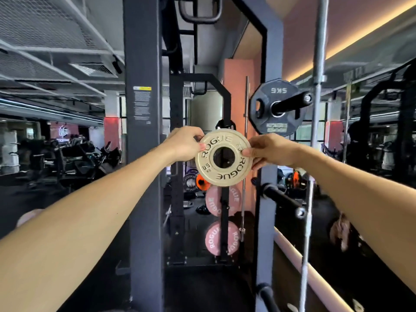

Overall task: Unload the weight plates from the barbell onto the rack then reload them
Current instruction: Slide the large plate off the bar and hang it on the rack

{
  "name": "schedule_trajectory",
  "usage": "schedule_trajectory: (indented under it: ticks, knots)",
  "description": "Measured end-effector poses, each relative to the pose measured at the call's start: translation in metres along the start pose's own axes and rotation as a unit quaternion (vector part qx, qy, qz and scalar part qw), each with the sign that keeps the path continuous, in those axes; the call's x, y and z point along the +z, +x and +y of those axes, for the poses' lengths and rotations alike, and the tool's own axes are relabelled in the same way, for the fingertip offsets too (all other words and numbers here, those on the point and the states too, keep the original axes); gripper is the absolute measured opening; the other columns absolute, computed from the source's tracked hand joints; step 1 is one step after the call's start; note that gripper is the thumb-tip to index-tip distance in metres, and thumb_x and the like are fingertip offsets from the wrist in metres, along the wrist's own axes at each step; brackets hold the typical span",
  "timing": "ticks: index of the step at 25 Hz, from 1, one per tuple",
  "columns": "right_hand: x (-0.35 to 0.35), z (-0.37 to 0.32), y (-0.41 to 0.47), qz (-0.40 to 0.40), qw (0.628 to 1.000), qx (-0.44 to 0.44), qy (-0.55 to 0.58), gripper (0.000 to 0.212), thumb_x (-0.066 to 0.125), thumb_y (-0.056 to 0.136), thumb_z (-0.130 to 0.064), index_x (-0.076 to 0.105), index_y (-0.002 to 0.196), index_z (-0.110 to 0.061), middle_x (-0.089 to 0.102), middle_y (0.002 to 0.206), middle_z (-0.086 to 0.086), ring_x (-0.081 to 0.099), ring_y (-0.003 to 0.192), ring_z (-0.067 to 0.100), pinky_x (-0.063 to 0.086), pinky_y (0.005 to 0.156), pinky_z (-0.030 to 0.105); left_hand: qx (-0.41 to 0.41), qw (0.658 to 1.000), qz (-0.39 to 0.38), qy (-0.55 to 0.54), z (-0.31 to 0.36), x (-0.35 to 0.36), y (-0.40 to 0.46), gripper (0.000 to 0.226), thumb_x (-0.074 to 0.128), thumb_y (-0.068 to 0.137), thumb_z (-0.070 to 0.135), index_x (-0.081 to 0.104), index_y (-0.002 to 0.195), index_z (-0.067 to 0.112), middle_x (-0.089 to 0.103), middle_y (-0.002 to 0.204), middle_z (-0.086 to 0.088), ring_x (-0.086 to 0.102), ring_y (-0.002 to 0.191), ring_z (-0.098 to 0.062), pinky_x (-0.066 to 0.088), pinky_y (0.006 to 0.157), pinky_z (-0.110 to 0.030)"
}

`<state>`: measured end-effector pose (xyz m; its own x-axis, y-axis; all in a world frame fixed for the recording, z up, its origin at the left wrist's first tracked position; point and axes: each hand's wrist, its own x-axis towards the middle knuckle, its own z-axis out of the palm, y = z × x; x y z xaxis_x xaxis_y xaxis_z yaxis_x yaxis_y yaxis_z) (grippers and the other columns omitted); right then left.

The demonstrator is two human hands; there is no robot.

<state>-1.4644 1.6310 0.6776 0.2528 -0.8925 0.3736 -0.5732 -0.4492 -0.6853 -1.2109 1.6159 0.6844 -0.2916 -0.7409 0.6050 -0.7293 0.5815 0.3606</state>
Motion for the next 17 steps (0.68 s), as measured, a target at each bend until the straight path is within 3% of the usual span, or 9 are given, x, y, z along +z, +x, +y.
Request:
schedule_trajectory:
  ticks: [3, 5, 8, 10, 13, 17]
  knots:
    - [-0.080, 0.045, -0.033, -0.005, 1.000, 0.001, -0.024, 0.017, 0.063, 0.092, -0.019, 0.064, 0.102, -0.005, 0.072, 0.101, 0.022, 0.072, 0.080, 0.022, 0.061, 0.070, 0.027, 0.004, 1.000, 0.002, -0.008, 0.075, 0.057, 0.025, 0.013, 0.065, 0.094, 0.026, 0.066, 0.107, 0.025, 0.065, 0.090, 0.010, 0.059, 0.081, -0.016, 0.042, 0.064, -0.029]
    - [-0.129, 0.072, -0.053, -0.001, 1.000, 0.012, -0.028, 0.024, 0.062, 0.093, -0.018, 0.062, 0.109, 0.000, 0.071, 0.101, 0.023, 0.071, 0.083, 0.025, 0.061, 0.072, 0.029, 0.003, 1.000, -0.003, -0.009, 0.122, 0.090, 0.043, 0.016, 0.066, 0.094, 0.027, 0.066, 0.110, 0.025, 0.064, 0.091, 0.009, 0.058, 0.084, -0.016, 0.039, 0.072, -0.028]
    - [-0.184, 0.098, -0.078, -0.004, 1.000, 0.014, -0.013, 0.010, 0.063, 0.092, -0.016, 0.064, 0.097, -0.009, 0.072, 0.092, 0.016, 0.072, 0.074, 0.020, 0.061, 0.068, 0.027, 0.003, 1.000, 0.000, 0.001, 0.174, 0.126, 0.063, 0.013, 0.066, 0.093, 0.028, 0.066, 0.106, 0.026, 0.063, 0.093, 0.007, 0.056, 0.092, -0.018, 0.037, 0.079, -0.027]
    - [-0.207, 0.107, -0.085, 0.002, 1.000, 0.014, -0.020, 0.012, 0.063, 0.092, -0.016, 0.063, 0.099, -0.006, 0.071, 0.095, 0.020, 0.071, 0.073, 0.021, 0.061, 0.067, 0.027, -0.002, 1.000, 0.000, -0.011, 0.196, 0.138, 0.073, 0.013, 0.066, 0.094, 0.026, 0.067, 0.107, 0.025, 0.065, 0.093, 0.007, 0.058, 0.091, -0.017, 0.039, 0.080, -0.028]
    - [-0.234, 0.112, -0.082, 0.007, 0.998, 0.007, -0.054, 0.029, 0.063, 0.093, -0.019, 0.060, 0.110, 0.004, 0.070, 0.101, 0.023, 0.070, 0.077, 0.023, 0.061, 0.067, 0.027, -0.002, 1.000, 0.004, -0.021, 0.218, 0.143, 0.087, 0.007, 0.065, 0.094, 0.024, 0.065, 0.102, 0.026, 0.066, 0.089, 0.006, 0.057, 0.074, -0.011, 0.040, 0.075, -0.027]
    - [-0.263, 0.094, -0.066, 0.013, 0.998, -0.035, -0.053, 0.022, 0.062, 0.093, -0.021, 0.062, 0.105, -0.003, 0.071, 0.101, 0.022, 0.072, 0.081, 0.025, 0.061, 0.068, 0.027, 0.002, 0.999, 0.041, -0.002, 0.237, 0.121, 0.111, 0.009, 0.063, 0.095, 0.027, 0.064, 0.104, 0.028, 0.064, 0.086, 0.008, 0.053, 0.069, -0.012, 0.040, 0.066, -0.027]
